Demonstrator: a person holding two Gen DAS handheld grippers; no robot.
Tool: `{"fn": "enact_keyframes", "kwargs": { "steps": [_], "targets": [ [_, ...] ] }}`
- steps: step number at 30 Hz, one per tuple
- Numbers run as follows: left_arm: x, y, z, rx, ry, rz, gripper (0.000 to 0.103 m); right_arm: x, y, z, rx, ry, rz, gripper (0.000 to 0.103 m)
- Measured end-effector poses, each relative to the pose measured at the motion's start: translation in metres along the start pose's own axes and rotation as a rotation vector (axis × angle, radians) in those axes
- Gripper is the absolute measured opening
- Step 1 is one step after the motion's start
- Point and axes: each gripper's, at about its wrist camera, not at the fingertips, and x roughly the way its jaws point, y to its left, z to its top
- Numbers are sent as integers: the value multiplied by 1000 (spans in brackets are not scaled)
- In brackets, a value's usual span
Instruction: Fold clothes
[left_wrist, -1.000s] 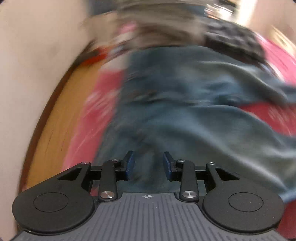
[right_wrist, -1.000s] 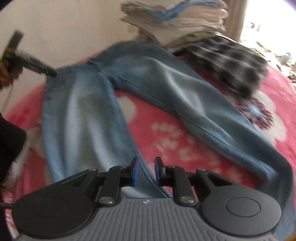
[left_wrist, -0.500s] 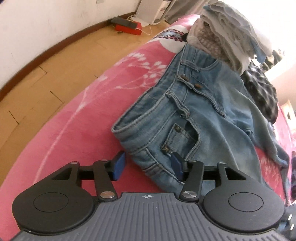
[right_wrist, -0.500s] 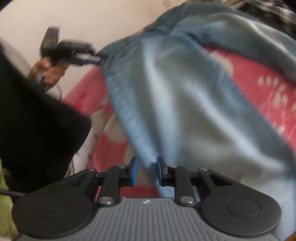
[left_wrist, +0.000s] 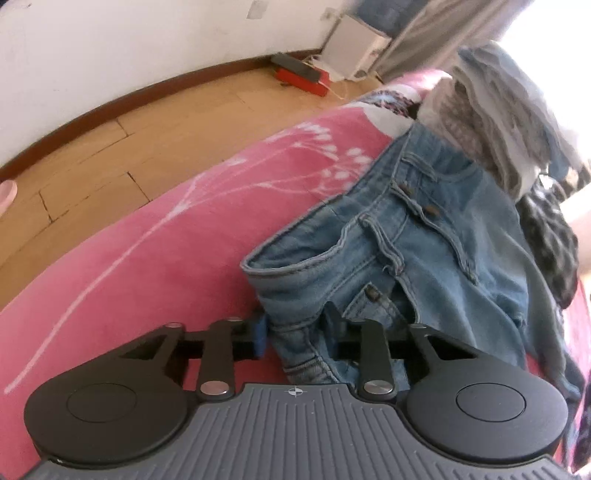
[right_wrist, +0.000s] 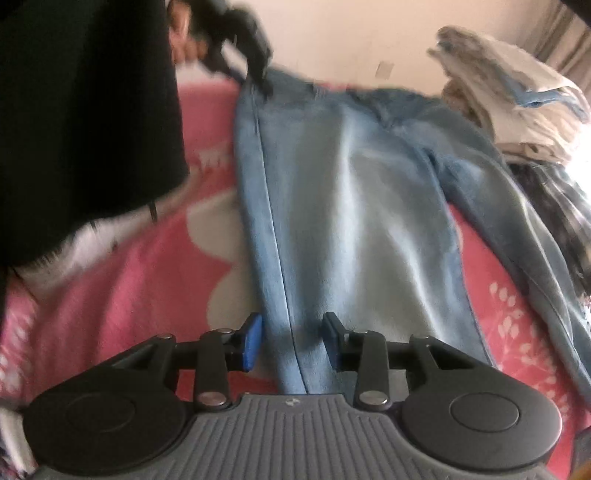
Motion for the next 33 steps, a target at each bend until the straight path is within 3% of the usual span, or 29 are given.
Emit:
{"fn": "enact_keyframes", "kwargs": {
  "steps": [2,4,9,12,16,18,19,20,21,25,28,31,33],
  "targets": [
    [-4,-2,1,-4,-13,0,18,2,5,2,-38,3,-25,7],
    [-10,-5,4,9,-28,0,15,1,9,6,-61,-4,-39,6],
    [-24,-7,16,64,-62,-4,14,-6,10,13,-37,-48,4,5],
    [-18,-2,20,73,-57,15,14,6,11,16,-33,-30,24,6],
    [-1,4,15,113,-28,37,18,21,12,17,-26,-4,21,12],
    [3,5,12,152,-22,43,25,16,11,18,-23,-10,33,25],
    [0,4,14,167,-21,40,27,11,8,17,2,-17,46,33],
    [-4,5,16,177,-21,38,32,7,3,16,36,-27,58,35],
    [-8,5,17,187,-21,36,37,2,-1,15,66,-34,60,35],
    [-27,4,24,221,-33,30,39,-21,-23,2,179,-41,42,35],
    [-48,3,29,248,-93,59,39,-43,-36,-17,276,-26,33,36],
    [-64,-6,32,285,-153,53,39,-63,-54,-48,492,14,39,35],
    [-64,-29,30,361,-169,16,39,-75,-74,-77,739,13,50,36]
  ]
}}
